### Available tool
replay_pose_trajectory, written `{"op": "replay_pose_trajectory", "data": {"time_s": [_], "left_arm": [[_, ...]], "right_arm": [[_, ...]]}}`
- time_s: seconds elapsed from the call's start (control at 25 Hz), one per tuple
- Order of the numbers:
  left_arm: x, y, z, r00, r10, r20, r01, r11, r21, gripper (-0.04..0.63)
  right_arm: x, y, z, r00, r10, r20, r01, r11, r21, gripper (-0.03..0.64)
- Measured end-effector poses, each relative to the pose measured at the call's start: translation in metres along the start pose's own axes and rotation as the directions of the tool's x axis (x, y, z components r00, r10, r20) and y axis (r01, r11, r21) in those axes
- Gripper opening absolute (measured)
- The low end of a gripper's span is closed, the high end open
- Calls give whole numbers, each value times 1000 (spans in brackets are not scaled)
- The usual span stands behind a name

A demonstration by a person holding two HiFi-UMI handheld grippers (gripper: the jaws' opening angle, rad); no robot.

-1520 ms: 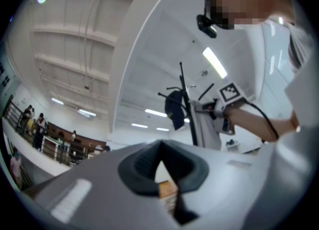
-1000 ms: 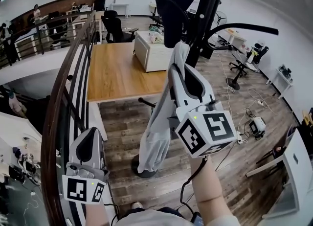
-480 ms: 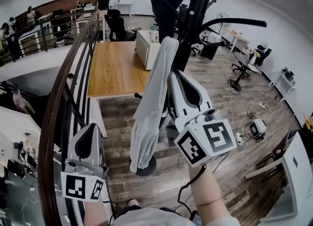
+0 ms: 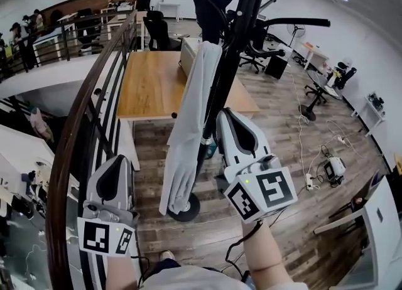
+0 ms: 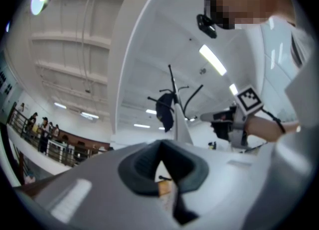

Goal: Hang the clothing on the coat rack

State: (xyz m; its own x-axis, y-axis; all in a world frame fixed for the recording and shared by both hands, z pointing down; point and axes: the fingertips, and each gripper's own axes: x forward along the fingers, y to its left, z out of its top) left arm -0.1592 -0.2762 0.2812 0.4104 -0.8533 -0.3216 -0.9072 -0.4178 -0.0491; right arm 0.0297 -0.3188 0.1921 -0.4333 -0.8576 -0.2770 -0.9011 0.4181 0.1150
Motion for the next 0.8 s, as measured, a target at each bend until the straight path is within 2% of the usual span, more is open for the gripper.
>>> {"op": "replay_pose_trajectory", "data": {"time_s": [0.36, 0.8], "left_arm": [[-14, -22, 13, 1000, 19, 7, -20, 1000, 18, 6], [-26, -48, 25, 999, 35, 8, -35, 999, 40, 7]], "right_arm": [[-34, 1, -24, 997, -1, -72, -3, 998, -57, 2], [-72, -7, -33, 996, 19, -84, -18, 1000, 9, 2]]}}
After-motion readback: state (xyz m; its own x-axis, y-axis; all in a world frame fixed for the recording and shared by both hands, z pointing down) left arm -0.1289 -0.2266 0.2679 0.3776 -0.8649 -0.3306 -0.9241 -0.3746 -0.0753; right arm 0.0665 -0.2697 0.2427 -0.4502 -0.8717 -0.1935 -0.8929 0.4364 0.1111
